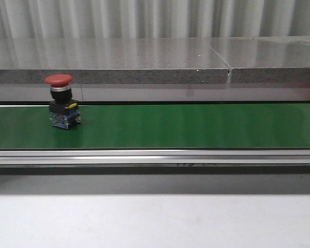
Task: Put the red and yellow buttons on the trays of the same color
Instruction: 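Grasp a yellow mushroom button from the pile with the left gripper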
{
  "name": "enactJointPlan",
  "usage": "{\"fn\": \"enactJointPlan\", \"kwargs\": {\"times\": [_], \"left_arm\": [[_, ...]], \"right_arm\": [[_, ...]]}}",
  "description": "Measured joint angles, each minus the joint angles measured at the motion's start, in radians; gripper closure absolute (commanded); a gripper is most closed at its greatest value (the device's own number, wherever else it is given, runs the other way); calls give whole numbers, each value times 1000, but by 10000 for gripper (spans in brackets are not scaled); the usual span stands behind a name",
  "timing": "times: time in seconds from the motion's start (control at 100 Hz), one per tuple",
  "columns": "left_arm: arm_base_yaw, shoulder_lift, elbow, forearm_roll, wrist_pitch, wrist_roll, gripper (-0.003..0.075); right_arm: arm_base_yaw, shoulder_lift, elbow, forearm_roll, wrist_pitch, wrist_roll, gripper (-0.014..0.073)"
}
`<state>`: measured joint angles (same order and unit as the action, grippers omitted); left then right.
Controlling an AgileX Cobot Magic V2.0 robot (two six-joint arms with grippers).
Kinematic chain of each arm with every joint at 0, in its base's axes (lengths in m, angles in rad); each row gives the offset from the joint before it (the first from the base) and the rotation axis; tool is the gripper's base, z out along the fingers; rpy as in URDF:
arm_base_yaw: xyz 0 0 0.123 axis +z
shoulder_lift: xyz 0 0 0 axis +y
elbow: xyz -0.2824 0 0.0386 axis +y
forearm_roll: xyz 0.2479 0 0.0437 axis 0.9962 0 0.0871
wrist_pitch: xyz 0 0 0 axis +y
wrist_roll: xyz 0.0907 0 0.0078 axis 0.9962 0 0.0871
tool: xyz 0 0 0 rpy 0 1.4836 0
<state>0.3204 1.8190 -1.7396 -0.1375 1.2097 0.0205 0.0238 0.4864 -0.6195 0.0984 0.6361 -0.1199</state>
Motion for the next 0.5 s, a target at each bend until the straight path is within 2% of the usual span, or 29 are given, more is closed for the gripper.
{"fn": "enactJointPlan", "kwargs": {"times": [0.5], "left_arm": [[-98,-80,256,-2,4,73,533]], "right_arm": [[0,0,0,0,0,0,662]]}}
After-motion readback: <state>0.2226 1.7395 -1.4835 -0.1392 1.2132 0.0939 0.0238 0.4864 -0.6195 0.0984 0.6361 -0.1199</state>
